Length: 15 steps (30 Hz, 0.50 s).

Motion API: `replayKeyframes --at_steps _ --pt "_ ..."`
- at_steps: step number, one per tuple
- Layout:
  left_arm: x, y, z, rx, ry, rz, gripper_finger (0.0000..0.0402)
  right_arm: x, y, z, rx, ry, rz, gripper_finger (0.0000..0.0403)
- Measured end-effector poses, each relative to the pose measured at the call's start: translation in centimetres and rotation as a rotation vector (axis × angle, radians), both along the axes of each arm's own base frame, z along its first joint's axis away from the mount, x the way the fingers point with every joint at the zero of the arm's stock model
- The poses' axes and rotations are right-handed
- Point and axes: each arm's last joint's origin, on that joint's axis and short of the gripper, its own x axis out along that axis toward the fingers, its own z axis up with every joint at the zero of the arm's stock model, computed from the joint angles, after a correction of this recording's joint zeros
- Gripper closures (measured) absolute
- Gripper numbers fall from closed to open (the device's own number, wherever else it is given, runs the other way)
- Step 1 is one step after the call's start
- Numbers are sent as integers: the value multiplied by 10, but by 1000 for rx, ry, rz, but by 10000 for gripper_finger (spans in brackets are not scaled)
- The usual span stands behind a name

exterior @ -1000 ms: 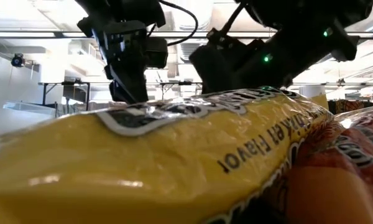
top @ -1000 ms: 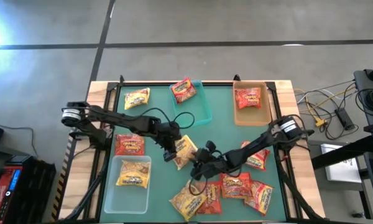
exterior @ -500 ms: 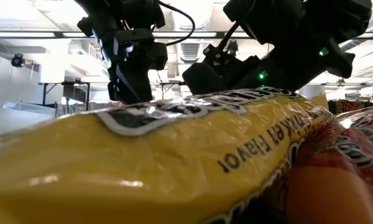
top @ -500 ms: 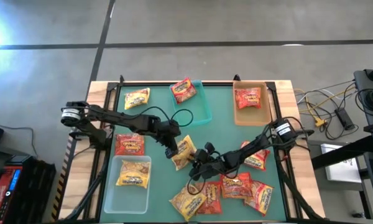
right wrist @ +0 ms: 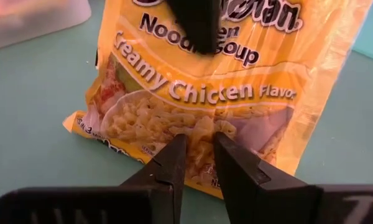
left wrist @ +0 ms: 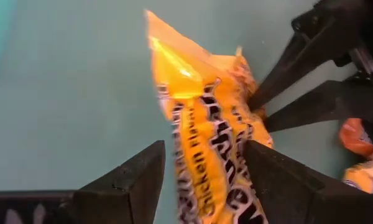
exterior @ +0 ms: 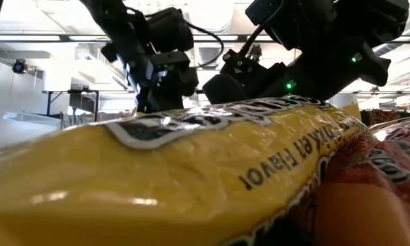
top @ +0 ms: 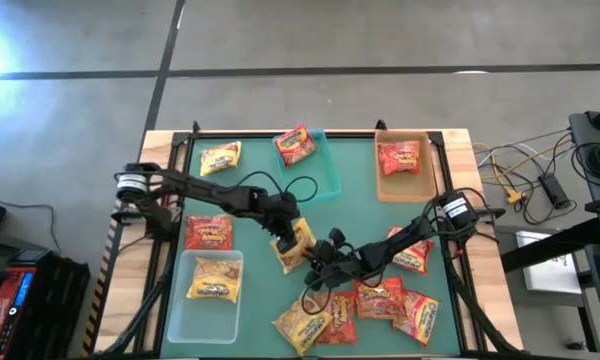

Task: Sort Maruchan noodles
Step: Put the middle left yellow noodle pack into the transparent bin

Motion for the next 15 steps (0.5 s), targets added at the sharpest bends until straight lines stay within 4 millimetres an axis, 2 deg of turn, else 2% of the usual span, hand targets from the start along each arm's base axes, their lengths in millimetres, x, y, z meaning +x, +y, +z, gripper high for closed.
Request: replayKeyframes --at_steps 3,8,15 --pt "5 -2 -9 -82 -4 -39 193 0 0 -1 -1 5 2 328" --pt "6 -4 -14 -122 6 -59 198 -1 0 0 -29 19 25 332" --pt "6 -3 -13 -129 5 -63 264 -10 6 25 -43 53 97 325"
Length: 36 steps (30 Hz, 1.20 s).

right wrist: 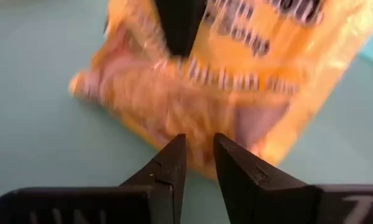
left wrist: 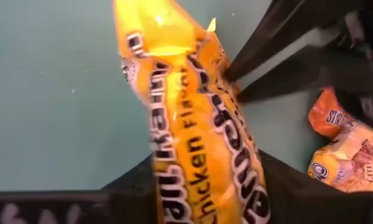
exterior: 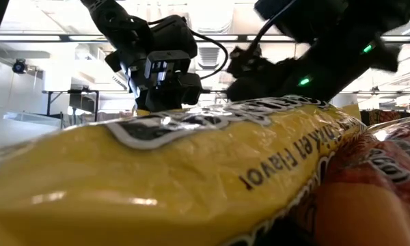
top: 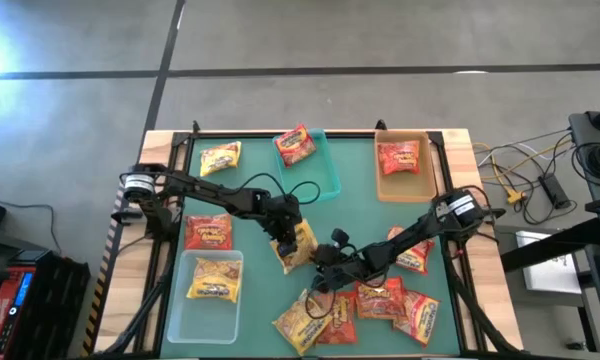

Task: Sort Maruchan noodles
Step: Put the middle left yellow noodle pack into the transparent bin

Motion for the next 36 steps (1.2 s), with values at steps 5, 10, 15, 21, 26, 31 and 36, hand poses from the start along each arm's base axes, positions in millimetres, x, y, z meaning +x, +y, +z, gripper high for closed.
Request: replayKeyframes --at_steps 5,10,15,21,26,31,36 --pt "-1 1 2 1 -2 -6 325 -11 1 18 4 30 -8 303" --pt "-5 3 11 1 -8 -13 362 -20 2 23 1 79 -37 273" --pt "-18 1 37 15 -34 -36 372 -30 0 20 -15 161 -70 256" --pt "-45 -14 69 22 -13 -92 377 -38 -4 16 -33 232 -125 252" --pt "-79 -34 96 50 34 -144 378 -39 -4 16 -52 244 -112 252" --pt "-119 -54 121 68 71 -178 378 -38 -4 17 -111 277 -47 252" --pt "-159 -66 134 161 155 -118 378 -38 -4 17 -139 288 -12 252"
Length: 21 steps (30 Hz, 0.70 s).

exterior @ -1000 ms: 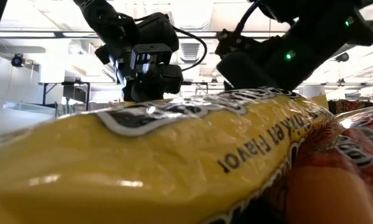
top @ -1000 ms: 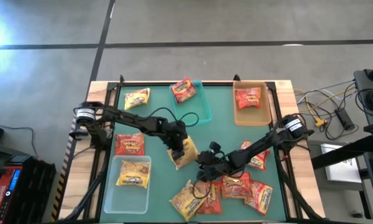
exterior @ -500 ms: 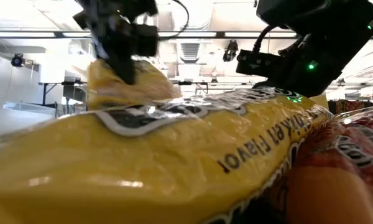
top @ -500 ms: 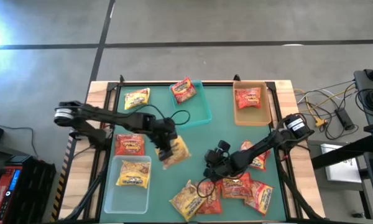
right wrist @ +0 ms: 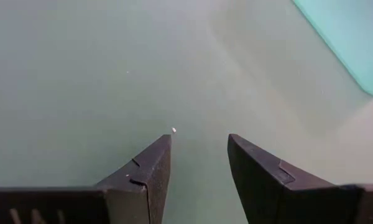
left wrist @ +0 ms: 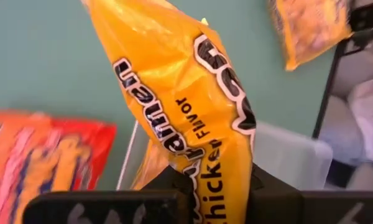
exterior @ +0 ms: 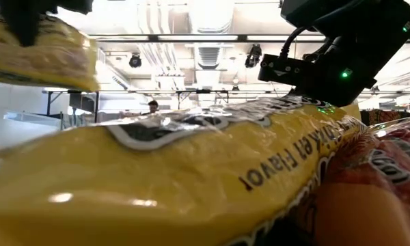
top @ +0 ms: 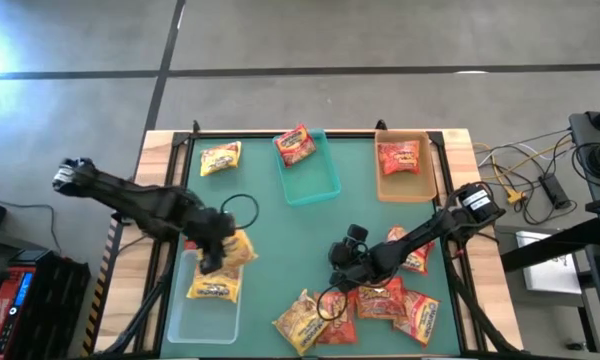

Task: Sort Maruchan noodles
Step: Put the middle left yellow noodle pack into the transparent bin

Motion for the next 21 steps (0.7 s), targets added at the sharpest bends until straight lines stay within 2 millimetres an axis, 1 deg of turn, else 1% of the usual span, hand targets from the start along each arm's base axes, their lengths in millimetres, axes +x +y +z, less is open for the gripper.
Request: replayKeyframes --at_steps 4,9,12,16,21 --pt "-23 -11 5 -1 35 -57 378 1 0 0 -2 -3 8 252" --pt "-35 -26 3 -15 40 -122 378 1 0 1 -1 -6 8 252" --pt "-40 -33 -3 -10 66 -154 378 1 1 1 1 -11 8 252" --pt "-43 -41 -18 0 92 -188 377 1 1 1 2 -12 8 252" --pt "-40 -47 -38 -17 58 -236 376 1 1 1 2 -13 8 252"
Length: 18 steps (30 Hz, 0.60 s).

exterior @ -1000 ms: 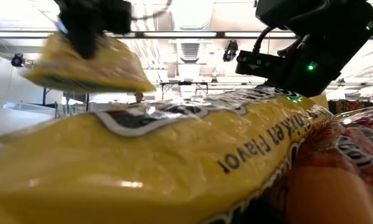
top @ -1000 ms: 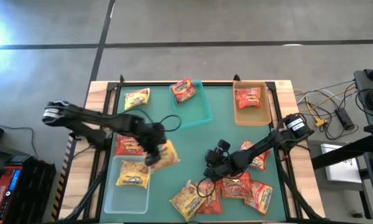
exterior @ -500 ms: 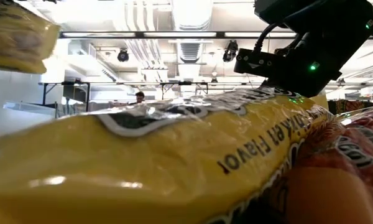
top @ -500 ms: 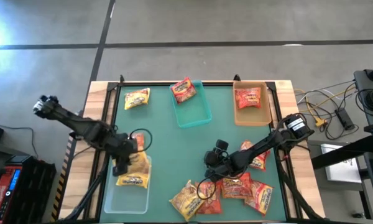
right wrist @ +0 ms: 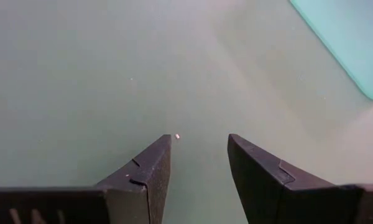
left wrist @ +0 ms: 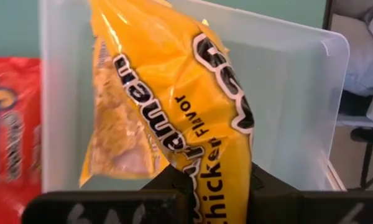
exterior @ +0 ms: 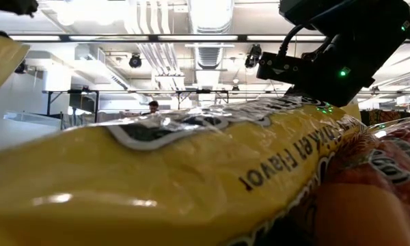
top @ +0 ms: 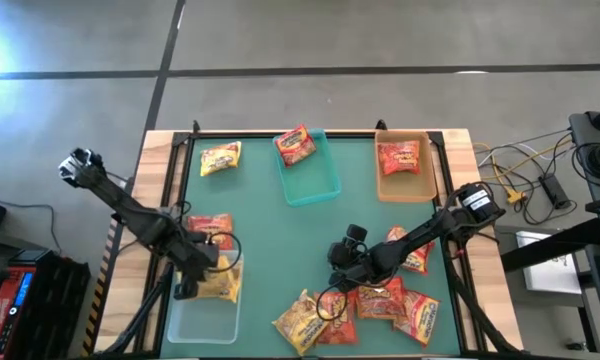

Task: Sort Maruchan noodles
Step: Put the middle left yellow noodle pack into the transparent bin

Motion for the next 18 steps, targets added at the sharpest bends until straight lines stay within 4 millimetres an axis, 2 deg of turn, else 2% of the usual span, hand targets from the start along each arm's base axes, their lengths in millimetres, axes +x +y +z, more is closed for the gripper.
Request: replayKeyframes --at_steps 10,15,18 --pt "0 -2 -32 -72 2 -22 376 0 0 0 2 -3 0 252" --pt "-7 3 -35 -15 75 -24 374 0 0 0 2 -4 0 252" --pt "-6 2 -33 -18 52 -39 368 0 0 0 2 -4 0 252"
